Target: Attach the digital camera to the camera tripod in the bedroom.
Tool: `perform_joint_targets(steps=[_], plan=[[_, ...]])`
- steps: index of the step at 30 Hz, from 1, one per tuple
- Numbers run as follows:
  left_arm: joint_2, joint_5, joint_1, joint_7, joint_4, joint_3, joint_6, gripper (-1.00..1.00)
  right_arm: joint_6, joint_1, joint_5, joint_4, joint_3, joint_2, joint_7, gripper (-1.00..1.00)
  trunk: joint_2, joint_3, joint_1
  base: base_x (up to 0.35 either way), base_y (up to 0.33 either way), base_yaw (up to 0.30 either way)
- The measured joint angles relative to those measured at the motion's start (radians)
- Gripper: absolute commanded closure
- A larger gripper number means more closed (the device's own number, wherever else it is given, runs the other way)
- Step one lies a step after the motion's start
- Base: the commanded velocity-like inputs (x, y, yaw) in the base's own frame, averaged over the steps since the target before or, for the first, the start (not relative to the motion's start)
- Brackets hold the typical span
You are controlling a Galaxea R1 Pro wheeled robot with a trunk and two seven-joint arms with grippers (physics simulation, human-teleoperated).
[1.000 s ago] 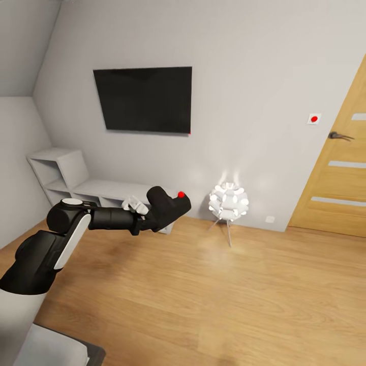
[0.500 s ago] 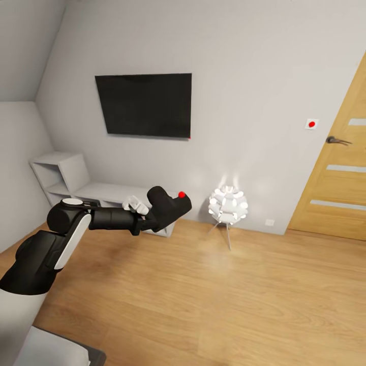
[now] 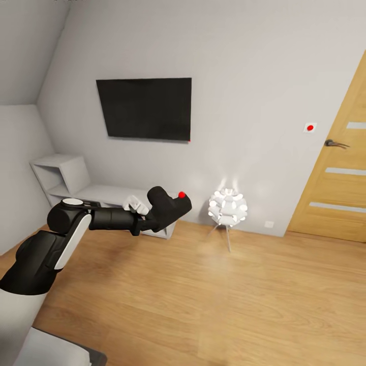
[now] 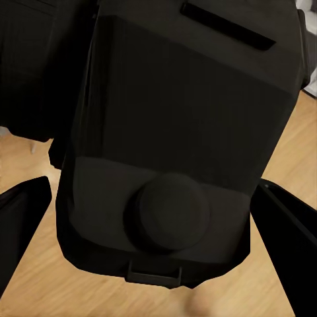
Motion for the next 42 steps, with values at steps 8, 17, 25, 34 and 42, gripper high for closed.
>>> perform_joint_targets(steps=[8,17,25,34,42], plan=[[0.000,0.000,0.000,0.001,0.000,0.001,-0.003,1.00,0.000,0.000,0.000,0.000,0.000,0.000,0.001,-1.00,0.056,0.027,-0.031,0.000,0.000,0.002],[0.000,0.000,0.000,0.001,0.000,0.000,-0.002,1.00,-0.001,0.000,0.000,0.000,0.000,0.001,0.001,-1.00,0.119,0.067,-0.065,0.000,0.000,0.040],[0.000,0.000,0.000,-0.017,0.002,0.001,0.000,1.00,-0.001,0.000,0.000,0.000,0.000,0.002,0.002,-1.00,0.175,0.095,-0.096,0.000,0.000,0.006],[0.000,0.000,0.000,-0.022,0.003,0.000,0.000,1.00,-0.001,0.000,0.000,0.000,0.000,0.002,0.002,-1.00,0.238,0.124,-0.130,0.000,0.000,0.001],[0.000,0.000,0.000,-0.023,0.003,0.001,0.000,1.00,-0.001,0.000,0.000,0.000,0.000,0.002,0.002,-1.00,0.294,0.154,-0.161,0.000,0.000,0.000]])
